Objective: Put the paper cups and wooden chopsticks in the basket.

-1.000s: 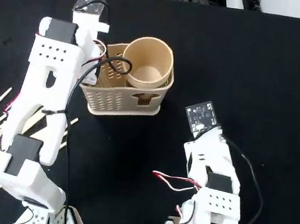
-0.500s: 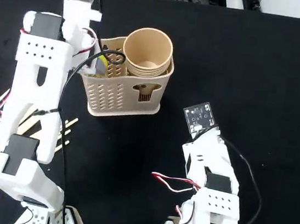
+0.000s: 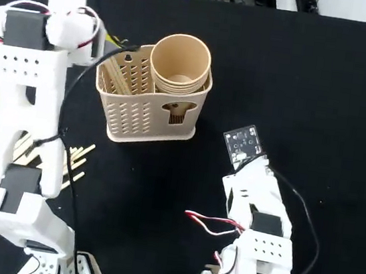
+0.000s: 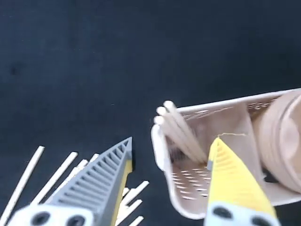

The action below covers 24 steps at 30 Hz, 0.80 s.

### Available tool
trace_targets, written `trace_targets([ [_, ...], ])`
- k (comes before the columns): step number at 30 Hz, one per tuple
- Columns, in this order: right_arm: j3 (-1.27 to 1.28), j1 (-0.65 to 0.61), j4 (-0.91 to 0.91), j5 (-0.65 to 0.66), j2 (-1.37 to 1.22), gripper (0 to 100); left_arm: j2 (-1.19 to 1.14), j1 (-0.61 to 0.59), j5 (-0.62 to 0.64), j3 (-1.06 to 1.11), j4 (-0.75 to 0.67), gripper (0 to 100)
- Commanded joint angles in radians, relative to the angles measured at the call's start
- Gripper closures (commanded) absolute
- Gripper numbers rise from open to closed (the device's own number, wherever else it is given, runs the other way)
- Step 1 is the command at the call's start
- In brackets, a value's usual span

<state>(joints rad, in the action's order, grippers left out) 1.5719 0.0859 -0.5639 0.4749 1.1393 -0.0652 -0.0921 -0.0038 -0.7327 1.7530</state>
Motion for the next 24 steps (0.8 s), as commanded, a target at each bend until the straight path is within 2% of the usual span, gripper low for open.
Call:
trace_targets([
  [1,-0.002,-0.012,0.003,0.008,0.013,98.5,0.1,-0.139,-0.054,-0.002,0.009,74],
  [4,-0.002,-0.012,0.003,0.008,0.013,98.5,0.192,-0.278,-0.176,0.07,0.009,74],
  [9,-0.002,-0.012,0.003,0.008,0.013,98.5,0.27,-0.506,-0.46,0.298,0.005,74],
  [12,-0.002,-0.012,0.003,0.008,0.013,98.5,0.233,-0.581,-0.677,0.483,-0.002,74],
  [14,-0.002,-0.012,0.003,0.008,0.013,98.5,0.183,-0.615,-0.783,0.608,-0.061,74],
  [20,-0.002,-0.012,0.003,0.008,0.013,98.5,0.002,-0.638,-0.873,0.875,-0.351,74],
  [24,-0.001,-0.012,0.003,0.008,0.013,98.5,-0.124,-0.625,-0.931,0.934,-0.499,74],
])
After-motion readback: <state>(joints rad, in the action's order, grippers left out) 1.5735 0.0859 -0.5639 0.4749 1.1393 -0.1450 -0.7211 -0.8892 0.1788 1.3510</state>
